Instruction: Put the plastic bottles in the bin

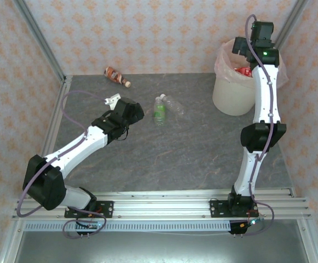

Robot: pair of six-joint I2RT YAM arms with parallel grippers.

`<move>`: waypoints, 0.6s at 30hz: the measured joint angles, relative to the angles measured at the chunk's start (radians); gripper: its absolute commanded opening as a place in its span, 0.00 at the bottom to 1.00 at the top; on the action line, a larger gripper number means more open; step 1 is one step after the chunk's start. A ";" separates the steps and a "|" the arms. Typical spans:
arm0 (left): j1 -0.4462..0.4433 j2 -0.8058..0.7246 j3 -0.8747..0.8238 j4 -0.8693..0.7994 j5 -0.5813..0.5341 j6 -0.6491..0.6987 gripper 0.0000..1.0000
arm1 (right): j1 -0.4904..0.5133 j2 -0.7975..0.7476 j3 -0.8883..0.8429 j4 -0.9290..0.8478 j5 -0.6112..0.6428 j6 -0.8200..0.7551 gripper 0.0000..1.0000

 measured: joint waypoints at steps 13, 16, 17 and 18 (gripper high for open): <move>0.000 0.077 0.024 0.002 0.060 0.001 1.00 | -0.021 -0.248 -0.316 0.056 -0.217 0.108 0.99; 0.000 0.097 0.035 0.008 0.080 0.000 1.00 | -0.019 -0.372 -0.493 0.164 -0.319 0.149 0.99; 0.000 0.106 0.040 0.010 0.086 -0.001 1.00 | -0.017 -0.405 -0.546 0.195 -0.352 0.163 0.99; 0.000 0.113 0.046 0.014 0.091 -0.003 1.00 | -0.011 -0.448 -0.621 0.254 -0.399 0.170 0.99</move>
